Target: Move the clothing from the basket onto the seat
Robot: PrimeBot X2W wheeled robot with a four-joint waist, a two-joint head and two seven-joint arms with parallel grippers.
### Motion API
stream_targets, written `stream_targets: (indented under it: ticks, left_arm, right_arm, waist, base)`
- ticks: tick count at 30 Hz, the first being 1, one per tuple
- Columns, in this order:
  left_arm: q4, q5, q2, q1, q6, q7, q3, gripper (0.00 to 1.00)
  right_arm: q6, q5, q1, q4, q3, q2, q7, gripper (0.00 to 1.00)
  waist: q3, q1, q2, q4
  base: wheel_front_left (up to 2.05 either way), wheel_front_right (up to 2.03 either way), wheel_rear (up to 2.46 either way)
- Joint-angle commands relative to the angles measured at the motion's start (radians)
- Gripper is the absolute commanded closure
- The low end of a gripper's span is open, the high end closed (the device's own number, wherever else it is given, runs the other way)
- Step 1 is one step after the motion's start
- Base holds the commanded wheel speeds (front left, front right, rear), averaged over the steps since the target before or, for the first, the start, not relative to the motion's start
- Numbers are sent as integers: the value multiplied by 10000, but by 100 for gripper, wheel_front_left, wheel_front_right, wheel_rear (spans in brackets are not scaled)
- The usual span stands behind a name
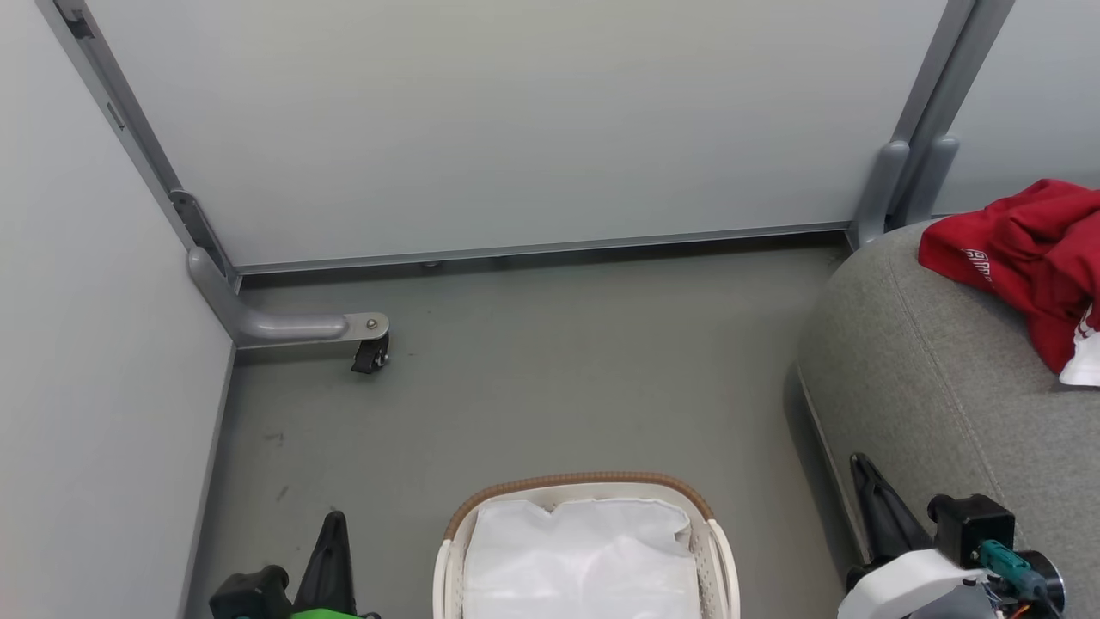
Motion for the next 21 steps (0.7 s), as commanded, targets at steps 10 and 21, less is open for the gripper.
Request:
stream_targets:
  ticks: [10, 21]
  left_arm:
    - [-281, -1916, 42, -309, -192, 510, 401, 100]
    - [-419, -3541, 71, -537, -351, 975, 749, 100]
  right_arm:
    - [-1, 2247, -223, -194, -174, -48, 549, 100]
    - [-2, 4181, -351, -297, -272, -65, 1008, 100]
  waist:
    - [5, 0, 0, -80]
    - [11, 0, 0, -162]
  base:
    - [0, 0, 0]
    - [0, 0, 0]
